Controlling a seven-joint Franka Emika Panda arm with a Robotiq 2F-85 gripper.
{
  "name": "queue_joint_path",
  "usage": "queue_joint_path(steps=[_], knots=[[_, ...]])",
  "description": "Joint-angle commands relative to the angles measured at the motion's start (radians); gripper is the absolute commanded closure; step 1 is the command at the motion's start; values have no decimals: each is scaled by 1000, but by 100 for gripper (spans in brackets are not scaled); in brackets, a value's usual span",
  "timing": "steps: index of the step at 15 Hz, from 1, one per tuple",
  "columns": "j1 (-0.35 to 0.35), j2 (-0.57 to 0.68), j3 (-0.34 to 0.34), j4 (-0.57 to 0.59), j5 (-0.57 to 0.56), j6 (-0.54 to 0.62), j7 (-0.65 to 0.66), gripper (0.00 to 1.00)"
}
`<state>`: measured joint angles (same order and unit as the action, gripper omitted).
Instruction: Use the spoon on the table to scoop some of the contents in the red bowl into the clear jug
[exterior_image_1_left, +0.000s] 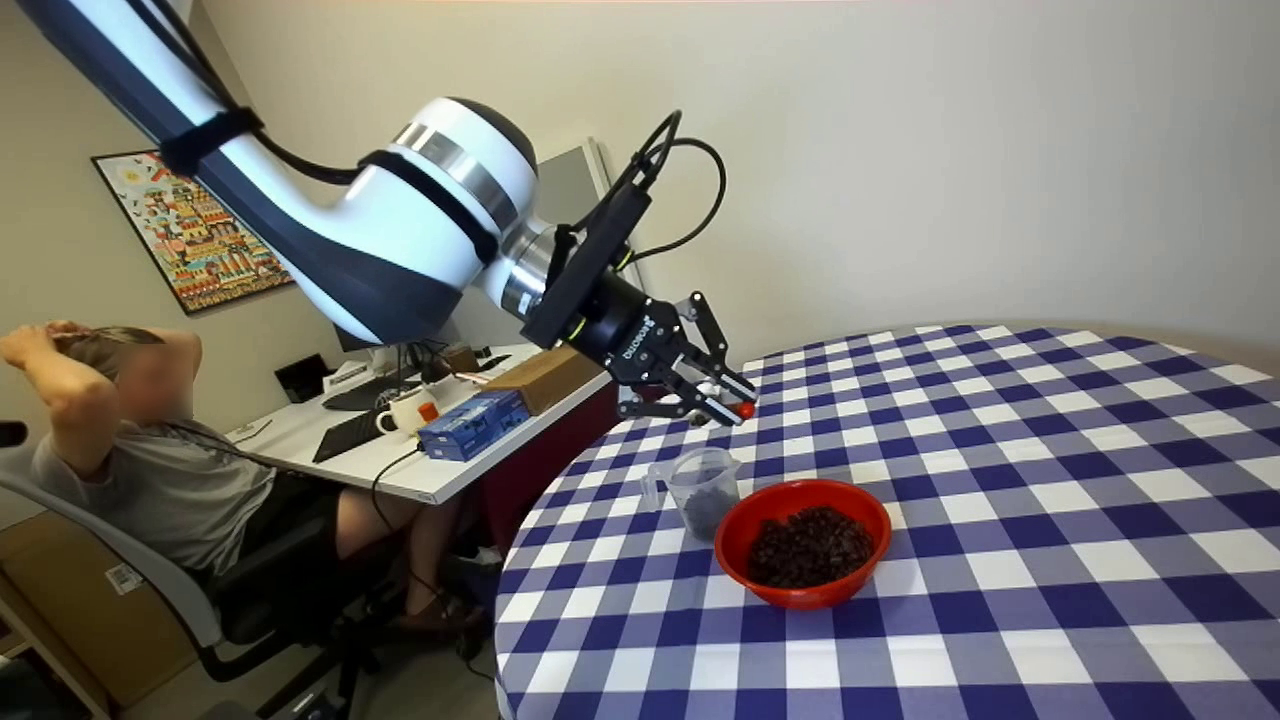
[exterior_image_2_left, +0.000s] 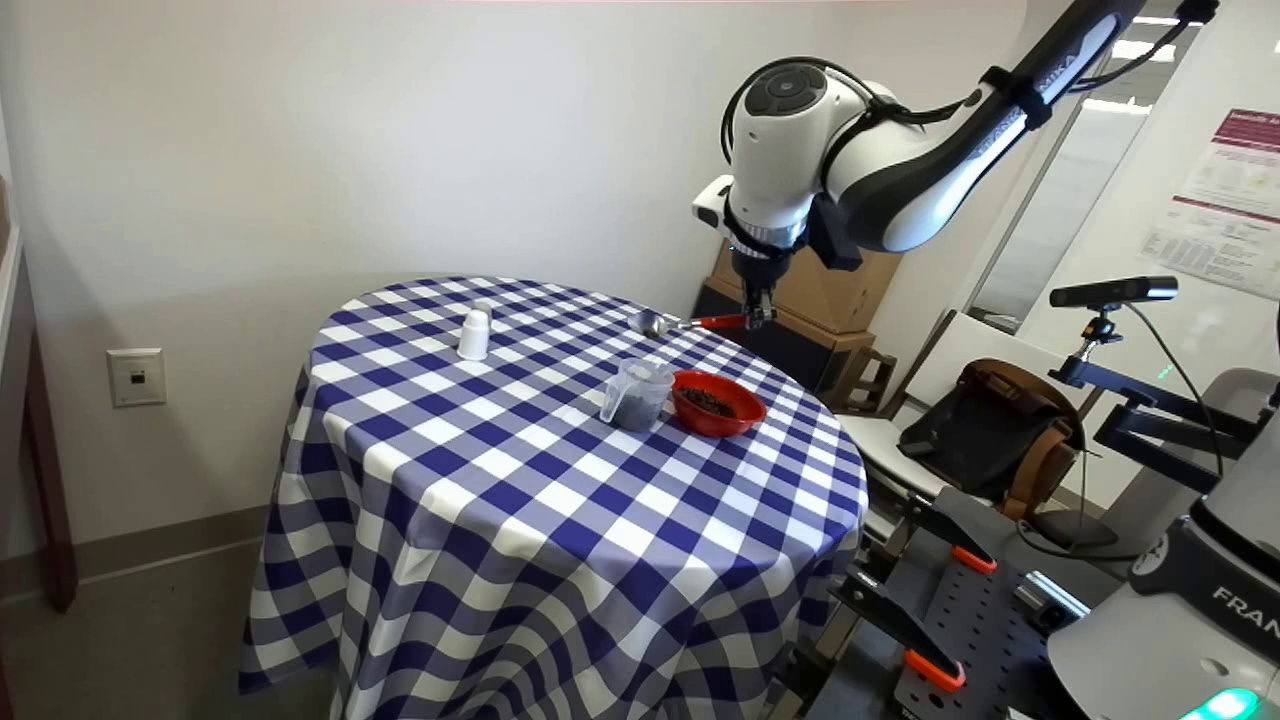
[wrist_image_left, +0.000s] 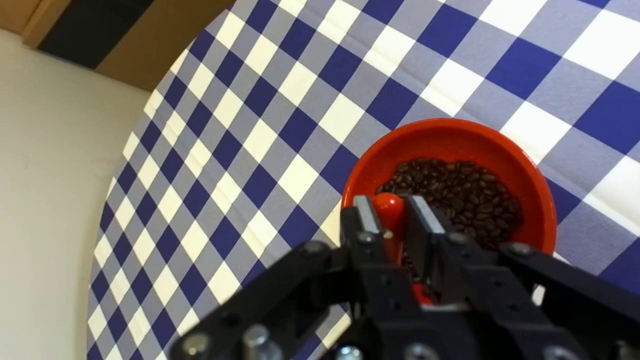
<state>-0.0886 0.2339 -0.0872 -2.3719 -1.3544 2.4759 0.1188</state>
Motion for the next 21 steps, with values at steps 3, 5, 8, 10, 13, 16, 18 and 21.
queue_joint_path(steps=[3, 5, 8, 10, 13, 16, 18, 21], knots=[[-7, -24, -3, -19, -138, 36, 94, 93], [-10, -22, -1, -18, -168, 35, 115, 93], [-13, -23, -2, -15, -235, 42, 157, 93], [-16, -23, -1, -15, -281, 44, 186, 93], [-22, -21, 3, -17, -329, 43, 219, 93], [-26, -20, 5, -17, -346, 39, 233, 93], [-27, -20, 7, -18, -343, 36, 234, 93], [-32, -8, 10, -22, -129, -13, 137, 93]])
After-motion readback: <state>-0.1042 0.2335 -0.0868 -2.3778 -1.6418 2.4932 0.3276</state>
